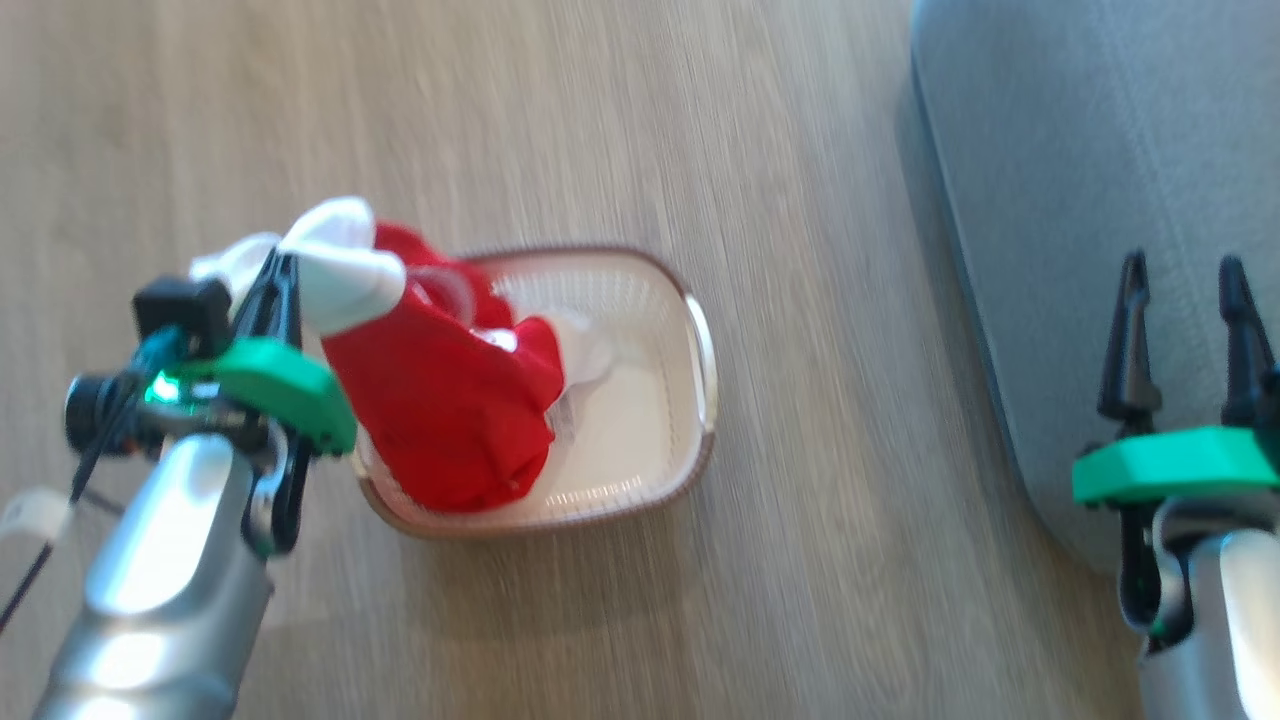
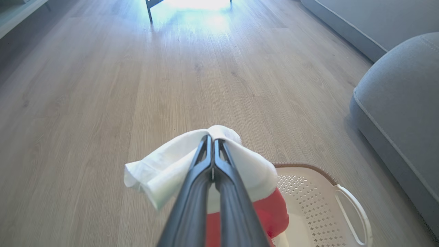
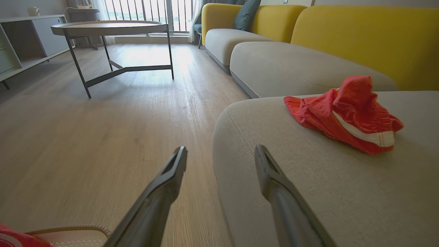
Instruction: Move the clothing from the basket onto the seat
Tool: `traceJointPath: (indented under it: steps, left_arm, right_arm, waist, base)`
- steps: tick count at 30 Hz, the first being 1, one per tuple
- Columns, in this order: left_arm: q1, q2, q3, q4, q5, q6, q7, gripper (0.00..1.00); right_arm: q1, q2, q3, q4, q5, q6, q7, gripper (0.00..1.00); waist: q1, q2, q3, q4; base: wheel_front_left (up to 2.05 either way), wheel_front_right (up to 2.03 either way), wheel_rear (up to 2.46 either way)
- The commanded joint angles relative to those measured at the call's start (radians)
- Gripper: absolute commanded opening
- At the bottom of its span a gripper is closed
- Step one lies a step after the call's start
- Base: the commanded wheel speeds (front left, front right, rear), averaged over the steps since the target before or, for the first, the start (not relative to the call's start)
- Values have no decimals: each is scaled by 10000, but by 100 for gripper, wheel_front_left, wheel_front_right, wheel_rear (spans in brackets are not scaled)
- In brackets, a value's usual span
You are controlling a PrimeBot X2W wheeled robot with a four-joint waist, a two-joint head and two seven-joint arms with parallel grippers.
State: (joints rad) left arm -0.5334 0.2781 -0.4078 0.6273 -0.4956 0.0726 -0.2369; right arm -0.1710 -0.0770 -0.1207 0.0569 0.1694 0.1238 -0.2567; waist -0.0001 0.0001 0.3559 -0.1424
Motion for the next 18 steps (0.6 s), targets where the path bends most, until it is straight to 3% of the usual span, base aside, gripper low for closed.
traceJointPath:
  steps: [1, 9, 18]
  left_arm:
    - [-70, 418, 395, -357, -59, 76, -13, 0]
    - [1923, 1151, 918, -3143, -511, 862, 678, 0]
    - [3269, 2171, 1389, -4763, -924, 866, 1175, 0]
  right_arm:
    - [140, -209, 153, -221, -75, 69, -51, 100]
    - [969, -795, 310, 154, -94, 69, -51, 100]
    - [1495, -1097, 529, 393, -18, 69, -51, 100]
  waist:
    - [1, -1, -904, 374]
    - [1, -1, -2240, 644]
    - [1, -1, -3034, 726]
  base:
    - [0, 0, 0]
    - [0, 0, 0]
    - [0, 0, 0]
